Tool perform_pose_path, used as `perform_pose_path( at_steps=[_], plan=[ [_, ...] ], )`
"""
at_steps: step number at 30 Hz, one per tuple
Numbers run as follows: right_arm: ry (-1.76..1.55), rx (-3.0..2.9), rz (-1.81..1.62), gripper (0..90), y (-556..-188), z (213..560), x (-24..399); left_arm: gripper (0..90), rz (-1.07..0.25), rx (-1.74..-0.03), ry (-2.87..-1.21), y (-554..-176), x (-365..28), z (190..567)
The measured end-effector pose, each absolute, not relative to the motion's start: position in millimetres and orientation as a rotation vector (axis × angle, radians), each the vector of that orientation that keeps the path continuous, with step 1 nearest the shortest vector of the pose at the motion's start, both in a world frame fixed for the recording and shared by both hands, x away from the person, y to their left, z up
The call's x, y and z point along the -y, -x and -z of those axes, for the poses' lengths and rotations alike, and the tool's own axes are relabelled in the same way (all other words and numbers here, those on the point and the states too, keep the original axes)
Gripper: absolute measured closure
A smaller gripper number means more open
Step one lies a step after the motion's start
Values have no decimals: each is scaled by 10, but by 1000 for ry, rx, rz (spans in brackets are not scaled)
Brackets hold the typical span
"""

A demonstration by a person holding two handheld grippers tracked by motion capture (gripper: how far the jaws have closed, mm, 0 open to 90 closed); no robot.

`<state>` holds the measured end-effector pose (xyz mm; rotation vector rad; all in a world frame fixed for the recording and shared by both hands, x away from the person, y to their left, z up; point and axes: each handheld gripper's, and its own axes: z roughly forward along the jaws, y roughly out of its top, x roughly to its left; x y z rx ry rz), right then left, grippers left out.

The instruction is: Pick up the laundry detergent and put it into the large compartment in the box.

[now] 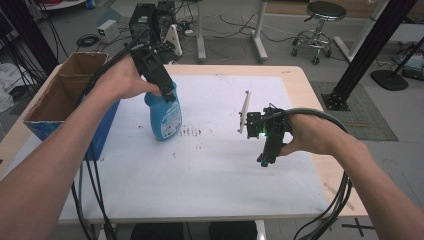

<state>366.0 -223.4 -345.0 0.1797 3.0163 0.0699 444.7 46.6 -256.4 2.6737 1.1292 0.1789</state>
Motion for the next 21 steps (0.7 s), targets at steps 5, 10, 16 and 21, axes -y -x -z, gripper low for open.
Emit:
perform_pose_path(
  at_steps=[5,10,16,21],
  plan=[
    [-180,-3017,-69,135,-3665,3448,2243,380,-182,-1132,-2703,-4449,-515,2435],
    [-176,-3014,-71,135,-3672,3448,2240,380,-187,-1136,-2721,-4435,-609,2230],
    [-176,-3016,-74,135,-3667,3450,2233,380,-177,-1140,-2702,-4420,-728,1997],
    [-180,-3019,-73,135,-3670,3444,2238,380,-172,-1139,-2702,-4409,-835,1738]
  ],
)
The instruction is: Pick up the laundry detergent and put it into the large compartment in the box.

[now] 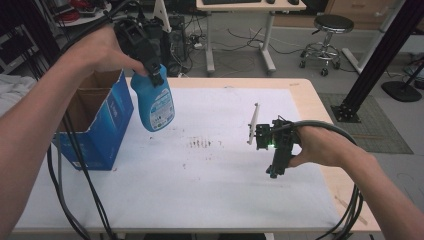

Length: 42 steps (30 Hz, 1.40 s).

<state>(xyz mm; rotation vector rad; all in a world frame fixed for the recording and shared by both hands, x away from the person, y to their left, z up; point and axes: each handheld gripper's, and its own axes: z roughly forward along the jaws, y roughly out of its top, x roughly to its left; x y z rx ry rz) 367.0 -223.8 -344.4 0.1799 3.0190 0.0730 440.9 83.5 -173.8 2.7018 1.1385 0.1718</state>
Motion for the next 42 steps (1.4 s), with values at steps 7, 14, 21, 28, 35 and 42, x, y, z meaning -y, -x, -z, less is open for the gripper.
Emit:
perform_pose_path(
  at_steps=[7,14,21,28,35,42],
  plan=[
    [-174,-3015,-80,135,-3674,3434,2256,380,-197,-1153,-2716,-4394,-993,1398],
    [-185,-3010,-92,135,-3666,3412,2269,380,-188,-1179,-2685,-4369,-1222,1114],
    [-193,-3012,-95,135,-3681,3414,2268,380,-204,-1228,-2658,-4303,-1511,952],
    [-182,-3012,-75,135,-3678,3437,2232,380,-221,-1279,-2648,-4262,-1818,933],
    [-170,-3010,-80,135,-3697,3460,2190,381,-237,-1337,-2630,-4221,-2137,897],
    [-175,-3011,-87,135,-3699,3450,2192,381,-258,-1366,-2622,-4179,-2397,894]
  ],
)
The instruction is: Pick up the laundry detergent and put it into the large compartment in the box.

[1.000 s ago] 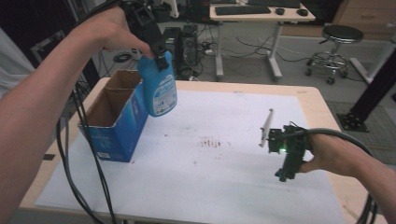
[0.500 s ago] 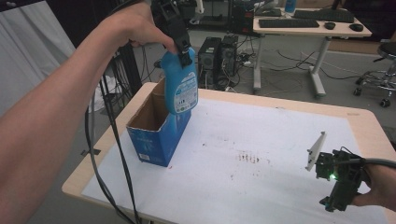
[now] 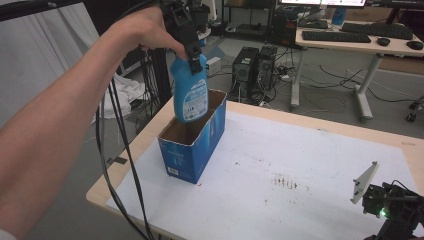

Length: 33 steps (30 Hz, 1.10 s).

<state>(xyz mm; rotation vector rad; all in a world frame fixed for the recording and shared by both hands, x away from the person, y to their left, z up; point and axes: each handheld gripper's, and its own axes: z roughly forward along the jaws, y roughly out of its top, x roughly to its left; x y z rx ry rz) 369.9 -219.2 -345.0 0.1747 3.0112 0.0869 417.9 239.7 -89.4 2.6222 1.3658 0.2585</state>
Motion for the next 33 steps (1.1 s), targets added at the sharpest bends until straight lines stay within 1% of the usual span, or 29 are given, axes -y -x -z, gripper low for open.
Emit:
perform_pose_path(
  at_steps=[7,15,21,29,33],
  plan=[
    [-178,-3009,-87,135,-3696,3450,2193,381,-243,-1362,-2612,-4175,-2529,949],
    [-173,-3010,-78,135,-3691,3458,2177,381,-233,-1343,-2641,-4185,-2547,1076],
    [-173,-3005,-77,135,-3688,3466,2167,380,-227,-1321,-2669,-4217,-2560,1243],
    [-162,-3007,-73,135,-3695,3471,2169,380,-181,-1292,-2687,-4233,-2573,1524],
    [-165,-3007,-70,135,-3690,3474,2165,381,-194,-1268,-2707,-4229,-2557,1628]
  ],
)
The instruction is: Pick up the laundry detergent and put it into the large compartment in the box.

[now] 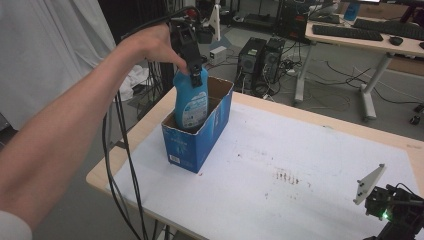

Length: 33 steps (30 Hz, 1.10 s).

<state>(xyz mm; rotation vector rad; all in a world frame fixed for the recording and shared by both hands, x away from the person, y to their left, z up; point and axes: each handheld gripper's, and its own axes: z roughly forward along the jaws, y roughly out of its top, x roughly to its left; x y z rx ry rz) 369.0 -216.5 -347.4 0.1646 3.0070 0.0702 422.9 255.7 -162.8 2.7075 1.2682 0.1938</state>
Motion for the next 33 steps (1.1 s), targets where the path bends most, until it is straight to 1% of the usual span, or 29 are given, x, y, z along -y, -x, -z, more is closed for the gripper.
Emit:
perform_pose_path(
  at_steps=[4,9,13,33],
  plan=[
    [-165,-3007,-58,135,-3674,3481,2155,380,-185,-1219,-2748,-4220,-2520,1795],
    [-157,-3006,-53,135,-3661,3479,2149,380,-183,-1197,-2758,-4226,-2512,1926],
    [-153,-3004,-51,135,-3657,3483,2142,380,-166,-1139,-2805,-4237,-2510,2069],
    [-149,-3004,-30,135,-3640,3511,2121,380,-129,-1053,-2869,-4288,-2499,2505]
  ],
)
